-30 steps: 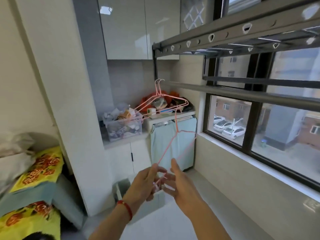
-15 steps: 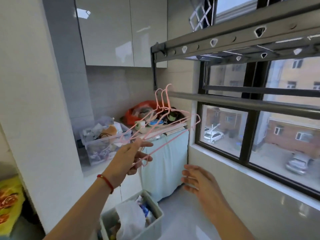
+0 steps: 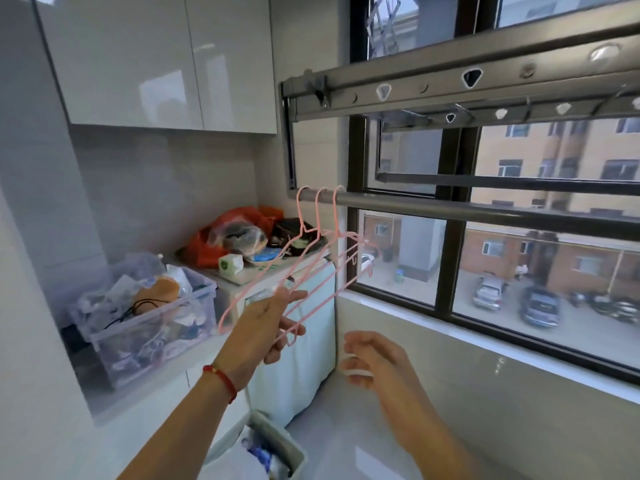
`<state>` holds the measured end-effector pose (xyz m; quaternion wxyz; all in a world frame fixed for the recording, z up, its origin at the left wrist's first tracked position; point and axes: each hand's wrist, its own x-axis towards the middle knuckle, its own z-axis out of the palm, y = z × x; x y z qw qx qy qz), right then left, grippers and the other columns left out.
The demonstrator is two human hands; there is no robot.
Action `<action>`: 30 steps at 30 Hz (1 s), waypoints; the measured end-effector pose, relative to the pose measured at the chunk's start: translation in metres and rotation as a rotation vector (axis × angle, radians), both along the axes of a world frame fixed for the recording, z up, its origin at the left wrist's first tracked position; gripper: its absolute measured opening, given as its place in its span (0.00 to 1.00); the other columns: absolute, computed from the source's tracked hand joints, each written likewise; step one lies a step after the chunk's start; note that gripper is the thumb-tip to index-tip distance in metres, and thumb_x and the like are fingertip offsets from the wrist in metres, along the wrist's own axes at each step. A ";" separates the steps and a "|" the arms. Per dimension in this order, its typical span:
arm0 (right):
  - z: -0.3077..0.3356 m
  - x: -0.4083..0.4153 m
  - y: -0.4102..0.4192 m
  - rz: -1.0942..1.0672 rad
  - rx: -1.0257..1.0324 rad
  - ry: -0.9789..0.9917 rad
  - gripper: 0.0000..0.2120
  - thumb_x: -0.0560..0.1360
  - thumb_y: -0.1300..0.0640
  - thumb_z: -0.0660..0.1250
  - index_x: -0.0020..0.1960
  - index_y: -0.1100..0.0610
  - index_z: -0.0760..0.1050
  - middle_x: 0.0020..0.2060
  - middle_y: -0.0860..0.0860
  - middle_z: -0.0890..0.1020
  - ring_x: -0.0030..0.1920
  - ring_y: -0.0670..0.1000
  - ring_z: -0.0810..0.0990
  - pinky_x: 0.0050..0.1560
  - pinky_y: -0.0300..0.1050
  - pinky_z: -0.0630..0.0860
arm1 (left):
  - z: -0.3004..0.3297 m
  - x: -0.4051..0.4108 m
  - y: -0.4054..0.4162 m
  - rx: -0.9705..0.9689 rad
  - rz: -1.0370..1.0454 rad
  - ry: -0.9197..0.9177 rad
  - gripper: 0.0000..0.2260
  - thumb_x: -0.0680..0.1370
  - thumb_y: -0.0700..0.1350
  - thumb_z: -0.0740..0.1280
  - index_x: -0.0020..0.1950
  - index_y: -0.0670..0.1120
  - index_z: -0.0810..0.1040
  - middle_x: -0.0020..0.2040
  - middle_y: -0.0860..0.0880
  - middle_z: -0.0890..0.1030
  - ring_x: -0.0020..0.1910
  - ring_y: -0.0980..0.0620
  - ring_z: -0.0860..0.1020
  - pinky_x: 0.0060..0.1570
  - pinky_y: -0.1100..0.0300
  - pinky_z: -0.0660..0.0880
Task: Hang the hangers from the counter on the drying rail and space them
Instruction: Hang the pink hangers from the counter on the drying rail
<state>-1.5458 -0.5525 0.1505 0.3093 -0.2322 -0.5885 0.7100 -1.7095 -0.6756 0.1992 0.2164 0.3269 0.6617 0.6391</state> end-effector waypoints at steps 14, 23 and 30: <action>-0.005 -0.016 0.004 -0.050 0.036 -0.031 0.11 0.80 0.63 0.63 0.51 0.56 0.84 0.47 0.55 0.85 0.43 0.53 0.84 0.43 0.42 0.81 | -0.005 -0.009 0.004 -0.033 -0.029 -0.013 0.17 0.82 0.62 0.60 0.65 0.61 0.81 0.46 0.38 0.86 0.28 0.54 0.69 0.25 0.63 0.64; -0.009 -0.006 0.003 -0.070 0.022 -0.042 0.09 0.80 0.64 0.64 0.50 0.58 0.84 0.46 0.56 0.85 0.42 0.53 0.84 0.42 0.43 0.81 | -0.009 -0.005 0.005 -0.060 -0.028 -0.005 0.16 0.82 0.63 0.59 0.64 0.63 0.80 0.46 0.40 0.86 0.29 0.54 0.71 0.24 0.63 0.67; -0.013 0.000 0.000 -0.076 0.021 -0.062 0.09 0.80 0.63 0.65 0.50 0.57 0.84 0.47 0.55 0.85 0.42 0.54 0.85 0.47 0.48 0.82 | -0.012 -0.006 0.004 -0.074 -0.003 -0.063 0.17 0.82 0.60 0.61 0.64 0.54 0.80 0.50 0.41 0.86 0.32 0.45 0.81 0.30 0.55 0.79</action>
